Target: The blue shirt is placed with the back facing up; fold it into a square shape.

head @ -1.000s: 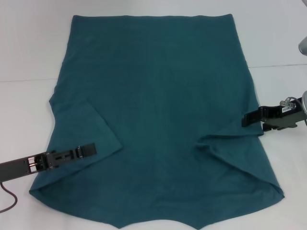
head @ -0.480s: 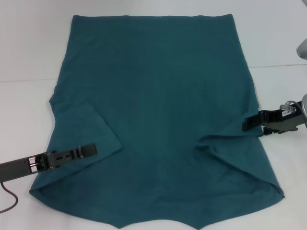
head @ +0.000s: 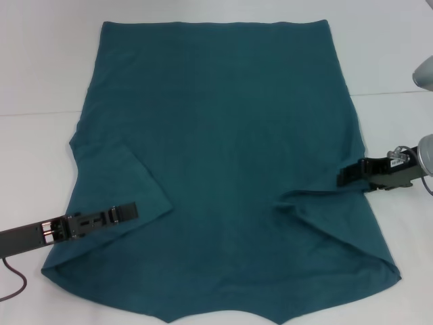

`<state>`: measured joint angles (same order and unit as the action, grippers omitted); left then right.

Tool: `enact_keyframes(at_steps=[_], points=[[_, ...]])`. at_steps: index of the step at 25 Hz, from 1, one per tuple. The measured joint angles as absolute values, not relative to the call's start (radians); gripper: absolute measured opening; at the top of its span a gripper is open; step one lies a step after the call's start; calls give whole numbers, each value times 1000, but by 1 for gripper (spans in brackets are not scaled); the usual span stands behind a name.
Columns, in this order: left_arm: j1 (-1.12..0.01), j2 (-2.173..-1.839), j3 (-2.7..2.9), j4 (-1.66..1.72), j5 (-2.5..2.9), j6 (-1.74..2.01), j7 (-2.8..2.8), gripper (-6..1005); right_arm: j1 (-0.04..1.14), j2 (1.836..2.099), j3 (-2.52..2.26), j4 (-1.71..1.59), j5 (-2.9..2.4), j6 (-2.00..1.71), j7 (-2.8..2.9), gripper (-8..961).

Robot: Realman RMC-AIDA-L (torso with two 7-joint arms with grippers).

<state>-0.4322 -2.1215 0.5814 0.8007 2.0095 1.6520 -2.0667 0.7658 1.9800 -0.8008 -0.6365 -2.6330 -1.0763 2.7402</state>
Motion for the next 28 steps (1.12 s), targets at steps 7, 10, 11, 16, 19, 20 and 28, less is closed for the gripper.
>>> enact_keyframes(at_steps=[7,10,11,16,19,20,28], points=[[-433,-2120,581,801,2010,1652,-2069,777,767,1985,-788,-644,-2607,-1078,2745,674],[-433,-2120,581,800,2010,1652,-2069,777,763,1980,-788,-644,-2593,-1088,2744,585],[-433,-2120,581,800,2010,1652,-2069,777,763,1978,-788,-644,-2592,-1092,2745,541],[-433,-2120,581,799,2010,1652,-2068,777,762,1973,-788,-645,-2591,-1110,2745,322],[-433,-2120,582,799,2010,1652,-2068,777,762,1972,-788,-646,-2591,-1109,2748,194],[-433,-2121,583,799,2010,1652,-2068,777,762,1972,-782,-646,-2591,-1106,2748,151],[-435,-2121,581,799,2010,1652,-2066,778,783,1977,-750,-644,-2544,-1043,2734,39]])
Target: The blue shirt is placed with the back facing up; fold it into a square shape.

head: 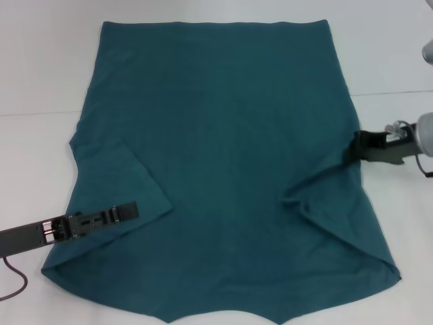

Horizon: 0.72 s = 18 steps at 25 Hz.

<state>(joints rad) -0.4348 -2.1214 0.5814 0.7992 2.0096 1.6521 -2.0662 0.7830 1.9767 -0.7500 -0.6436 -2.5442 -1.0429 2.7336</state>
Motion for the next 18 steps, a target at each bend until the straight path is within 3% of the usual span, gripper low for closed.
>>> enact_keyframes(at_steps=[7,18], points=[[-437,-2122,581,799,2010,1652,-2068,778,816,1990,-752,-636,-2537,-1008,2728,45],[-437,-2122,581,799,2010,1652,-2068,777,830,1988,-761,-634,-2543,-995,2727,53]])
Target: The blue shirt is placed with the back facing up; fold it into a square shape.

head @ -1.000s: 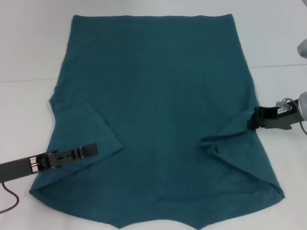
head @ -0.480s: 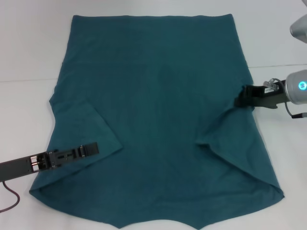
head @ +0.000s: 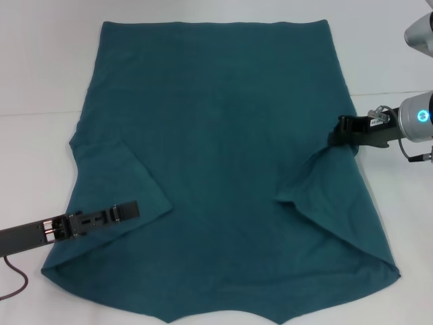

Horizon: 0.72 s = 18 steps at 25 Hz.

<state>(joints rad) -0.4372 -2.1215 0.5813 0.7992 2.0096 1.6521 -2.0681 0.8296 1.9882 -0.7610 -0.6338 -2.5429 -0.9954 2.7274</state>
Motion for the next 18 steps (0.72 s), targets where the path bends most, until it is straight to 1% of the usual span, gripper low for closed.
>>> enact_keyframes(at_steps=[5,10,13,15,18], points=[[-437,-2122,581,799,2010,1652,-2068,777,834,1983,-761,-633,-2545,-1002,2727,57],[-437,-2122,581,799,2010,1652,-2068,777,837,1974,-760,-634,-2544,-994,2727,191],[-437,-2122,581,799,2010,1652,-2068,777,840,1959,-754,-642,-2540,-995,2727,272],[-437,-2122,581,799,2010,1652,-2069,777,843,1944,-753,-645,-2531,-1014,2727,374],[-435,-2119,576,799,2010,1652,-2088,777,842,1913,-752,-646,-2479,-1079,2698,526]])
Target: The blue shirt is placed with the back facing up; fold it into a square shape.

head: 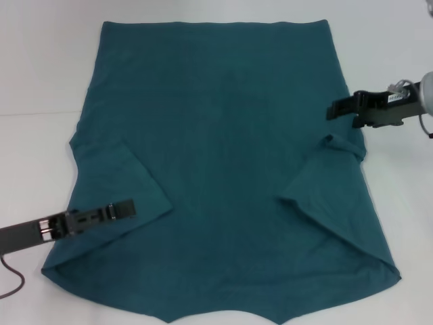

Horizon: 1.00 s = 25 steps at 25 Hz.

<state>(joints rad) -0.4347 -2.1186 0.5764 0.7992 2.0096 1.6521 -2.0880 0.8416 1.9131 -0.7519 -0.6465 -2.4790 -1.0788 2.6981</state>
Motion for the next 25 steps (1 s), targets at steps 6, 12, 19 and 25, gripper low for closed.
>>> enact_keyframes(at_steps=[6,12,19,25], points=[[-419,-2107,509,809,2009,1690,-2187,777,817,1860,-750,-648,-2327,-1319,2565,691],[-391,-2082,461,822,2078,1736,-2421,777,789,1853,-748,-697,-2309,-1474,2545,680],[-379,-2083,426,839,2208,1679,-2556,778,777,1860,-747,-712,-2311,-1498,2545,679],[-378,-2082,424,831,2241,1593,-2590,778,774,1862,-747,-709,-2313,-1498,2544,680]])
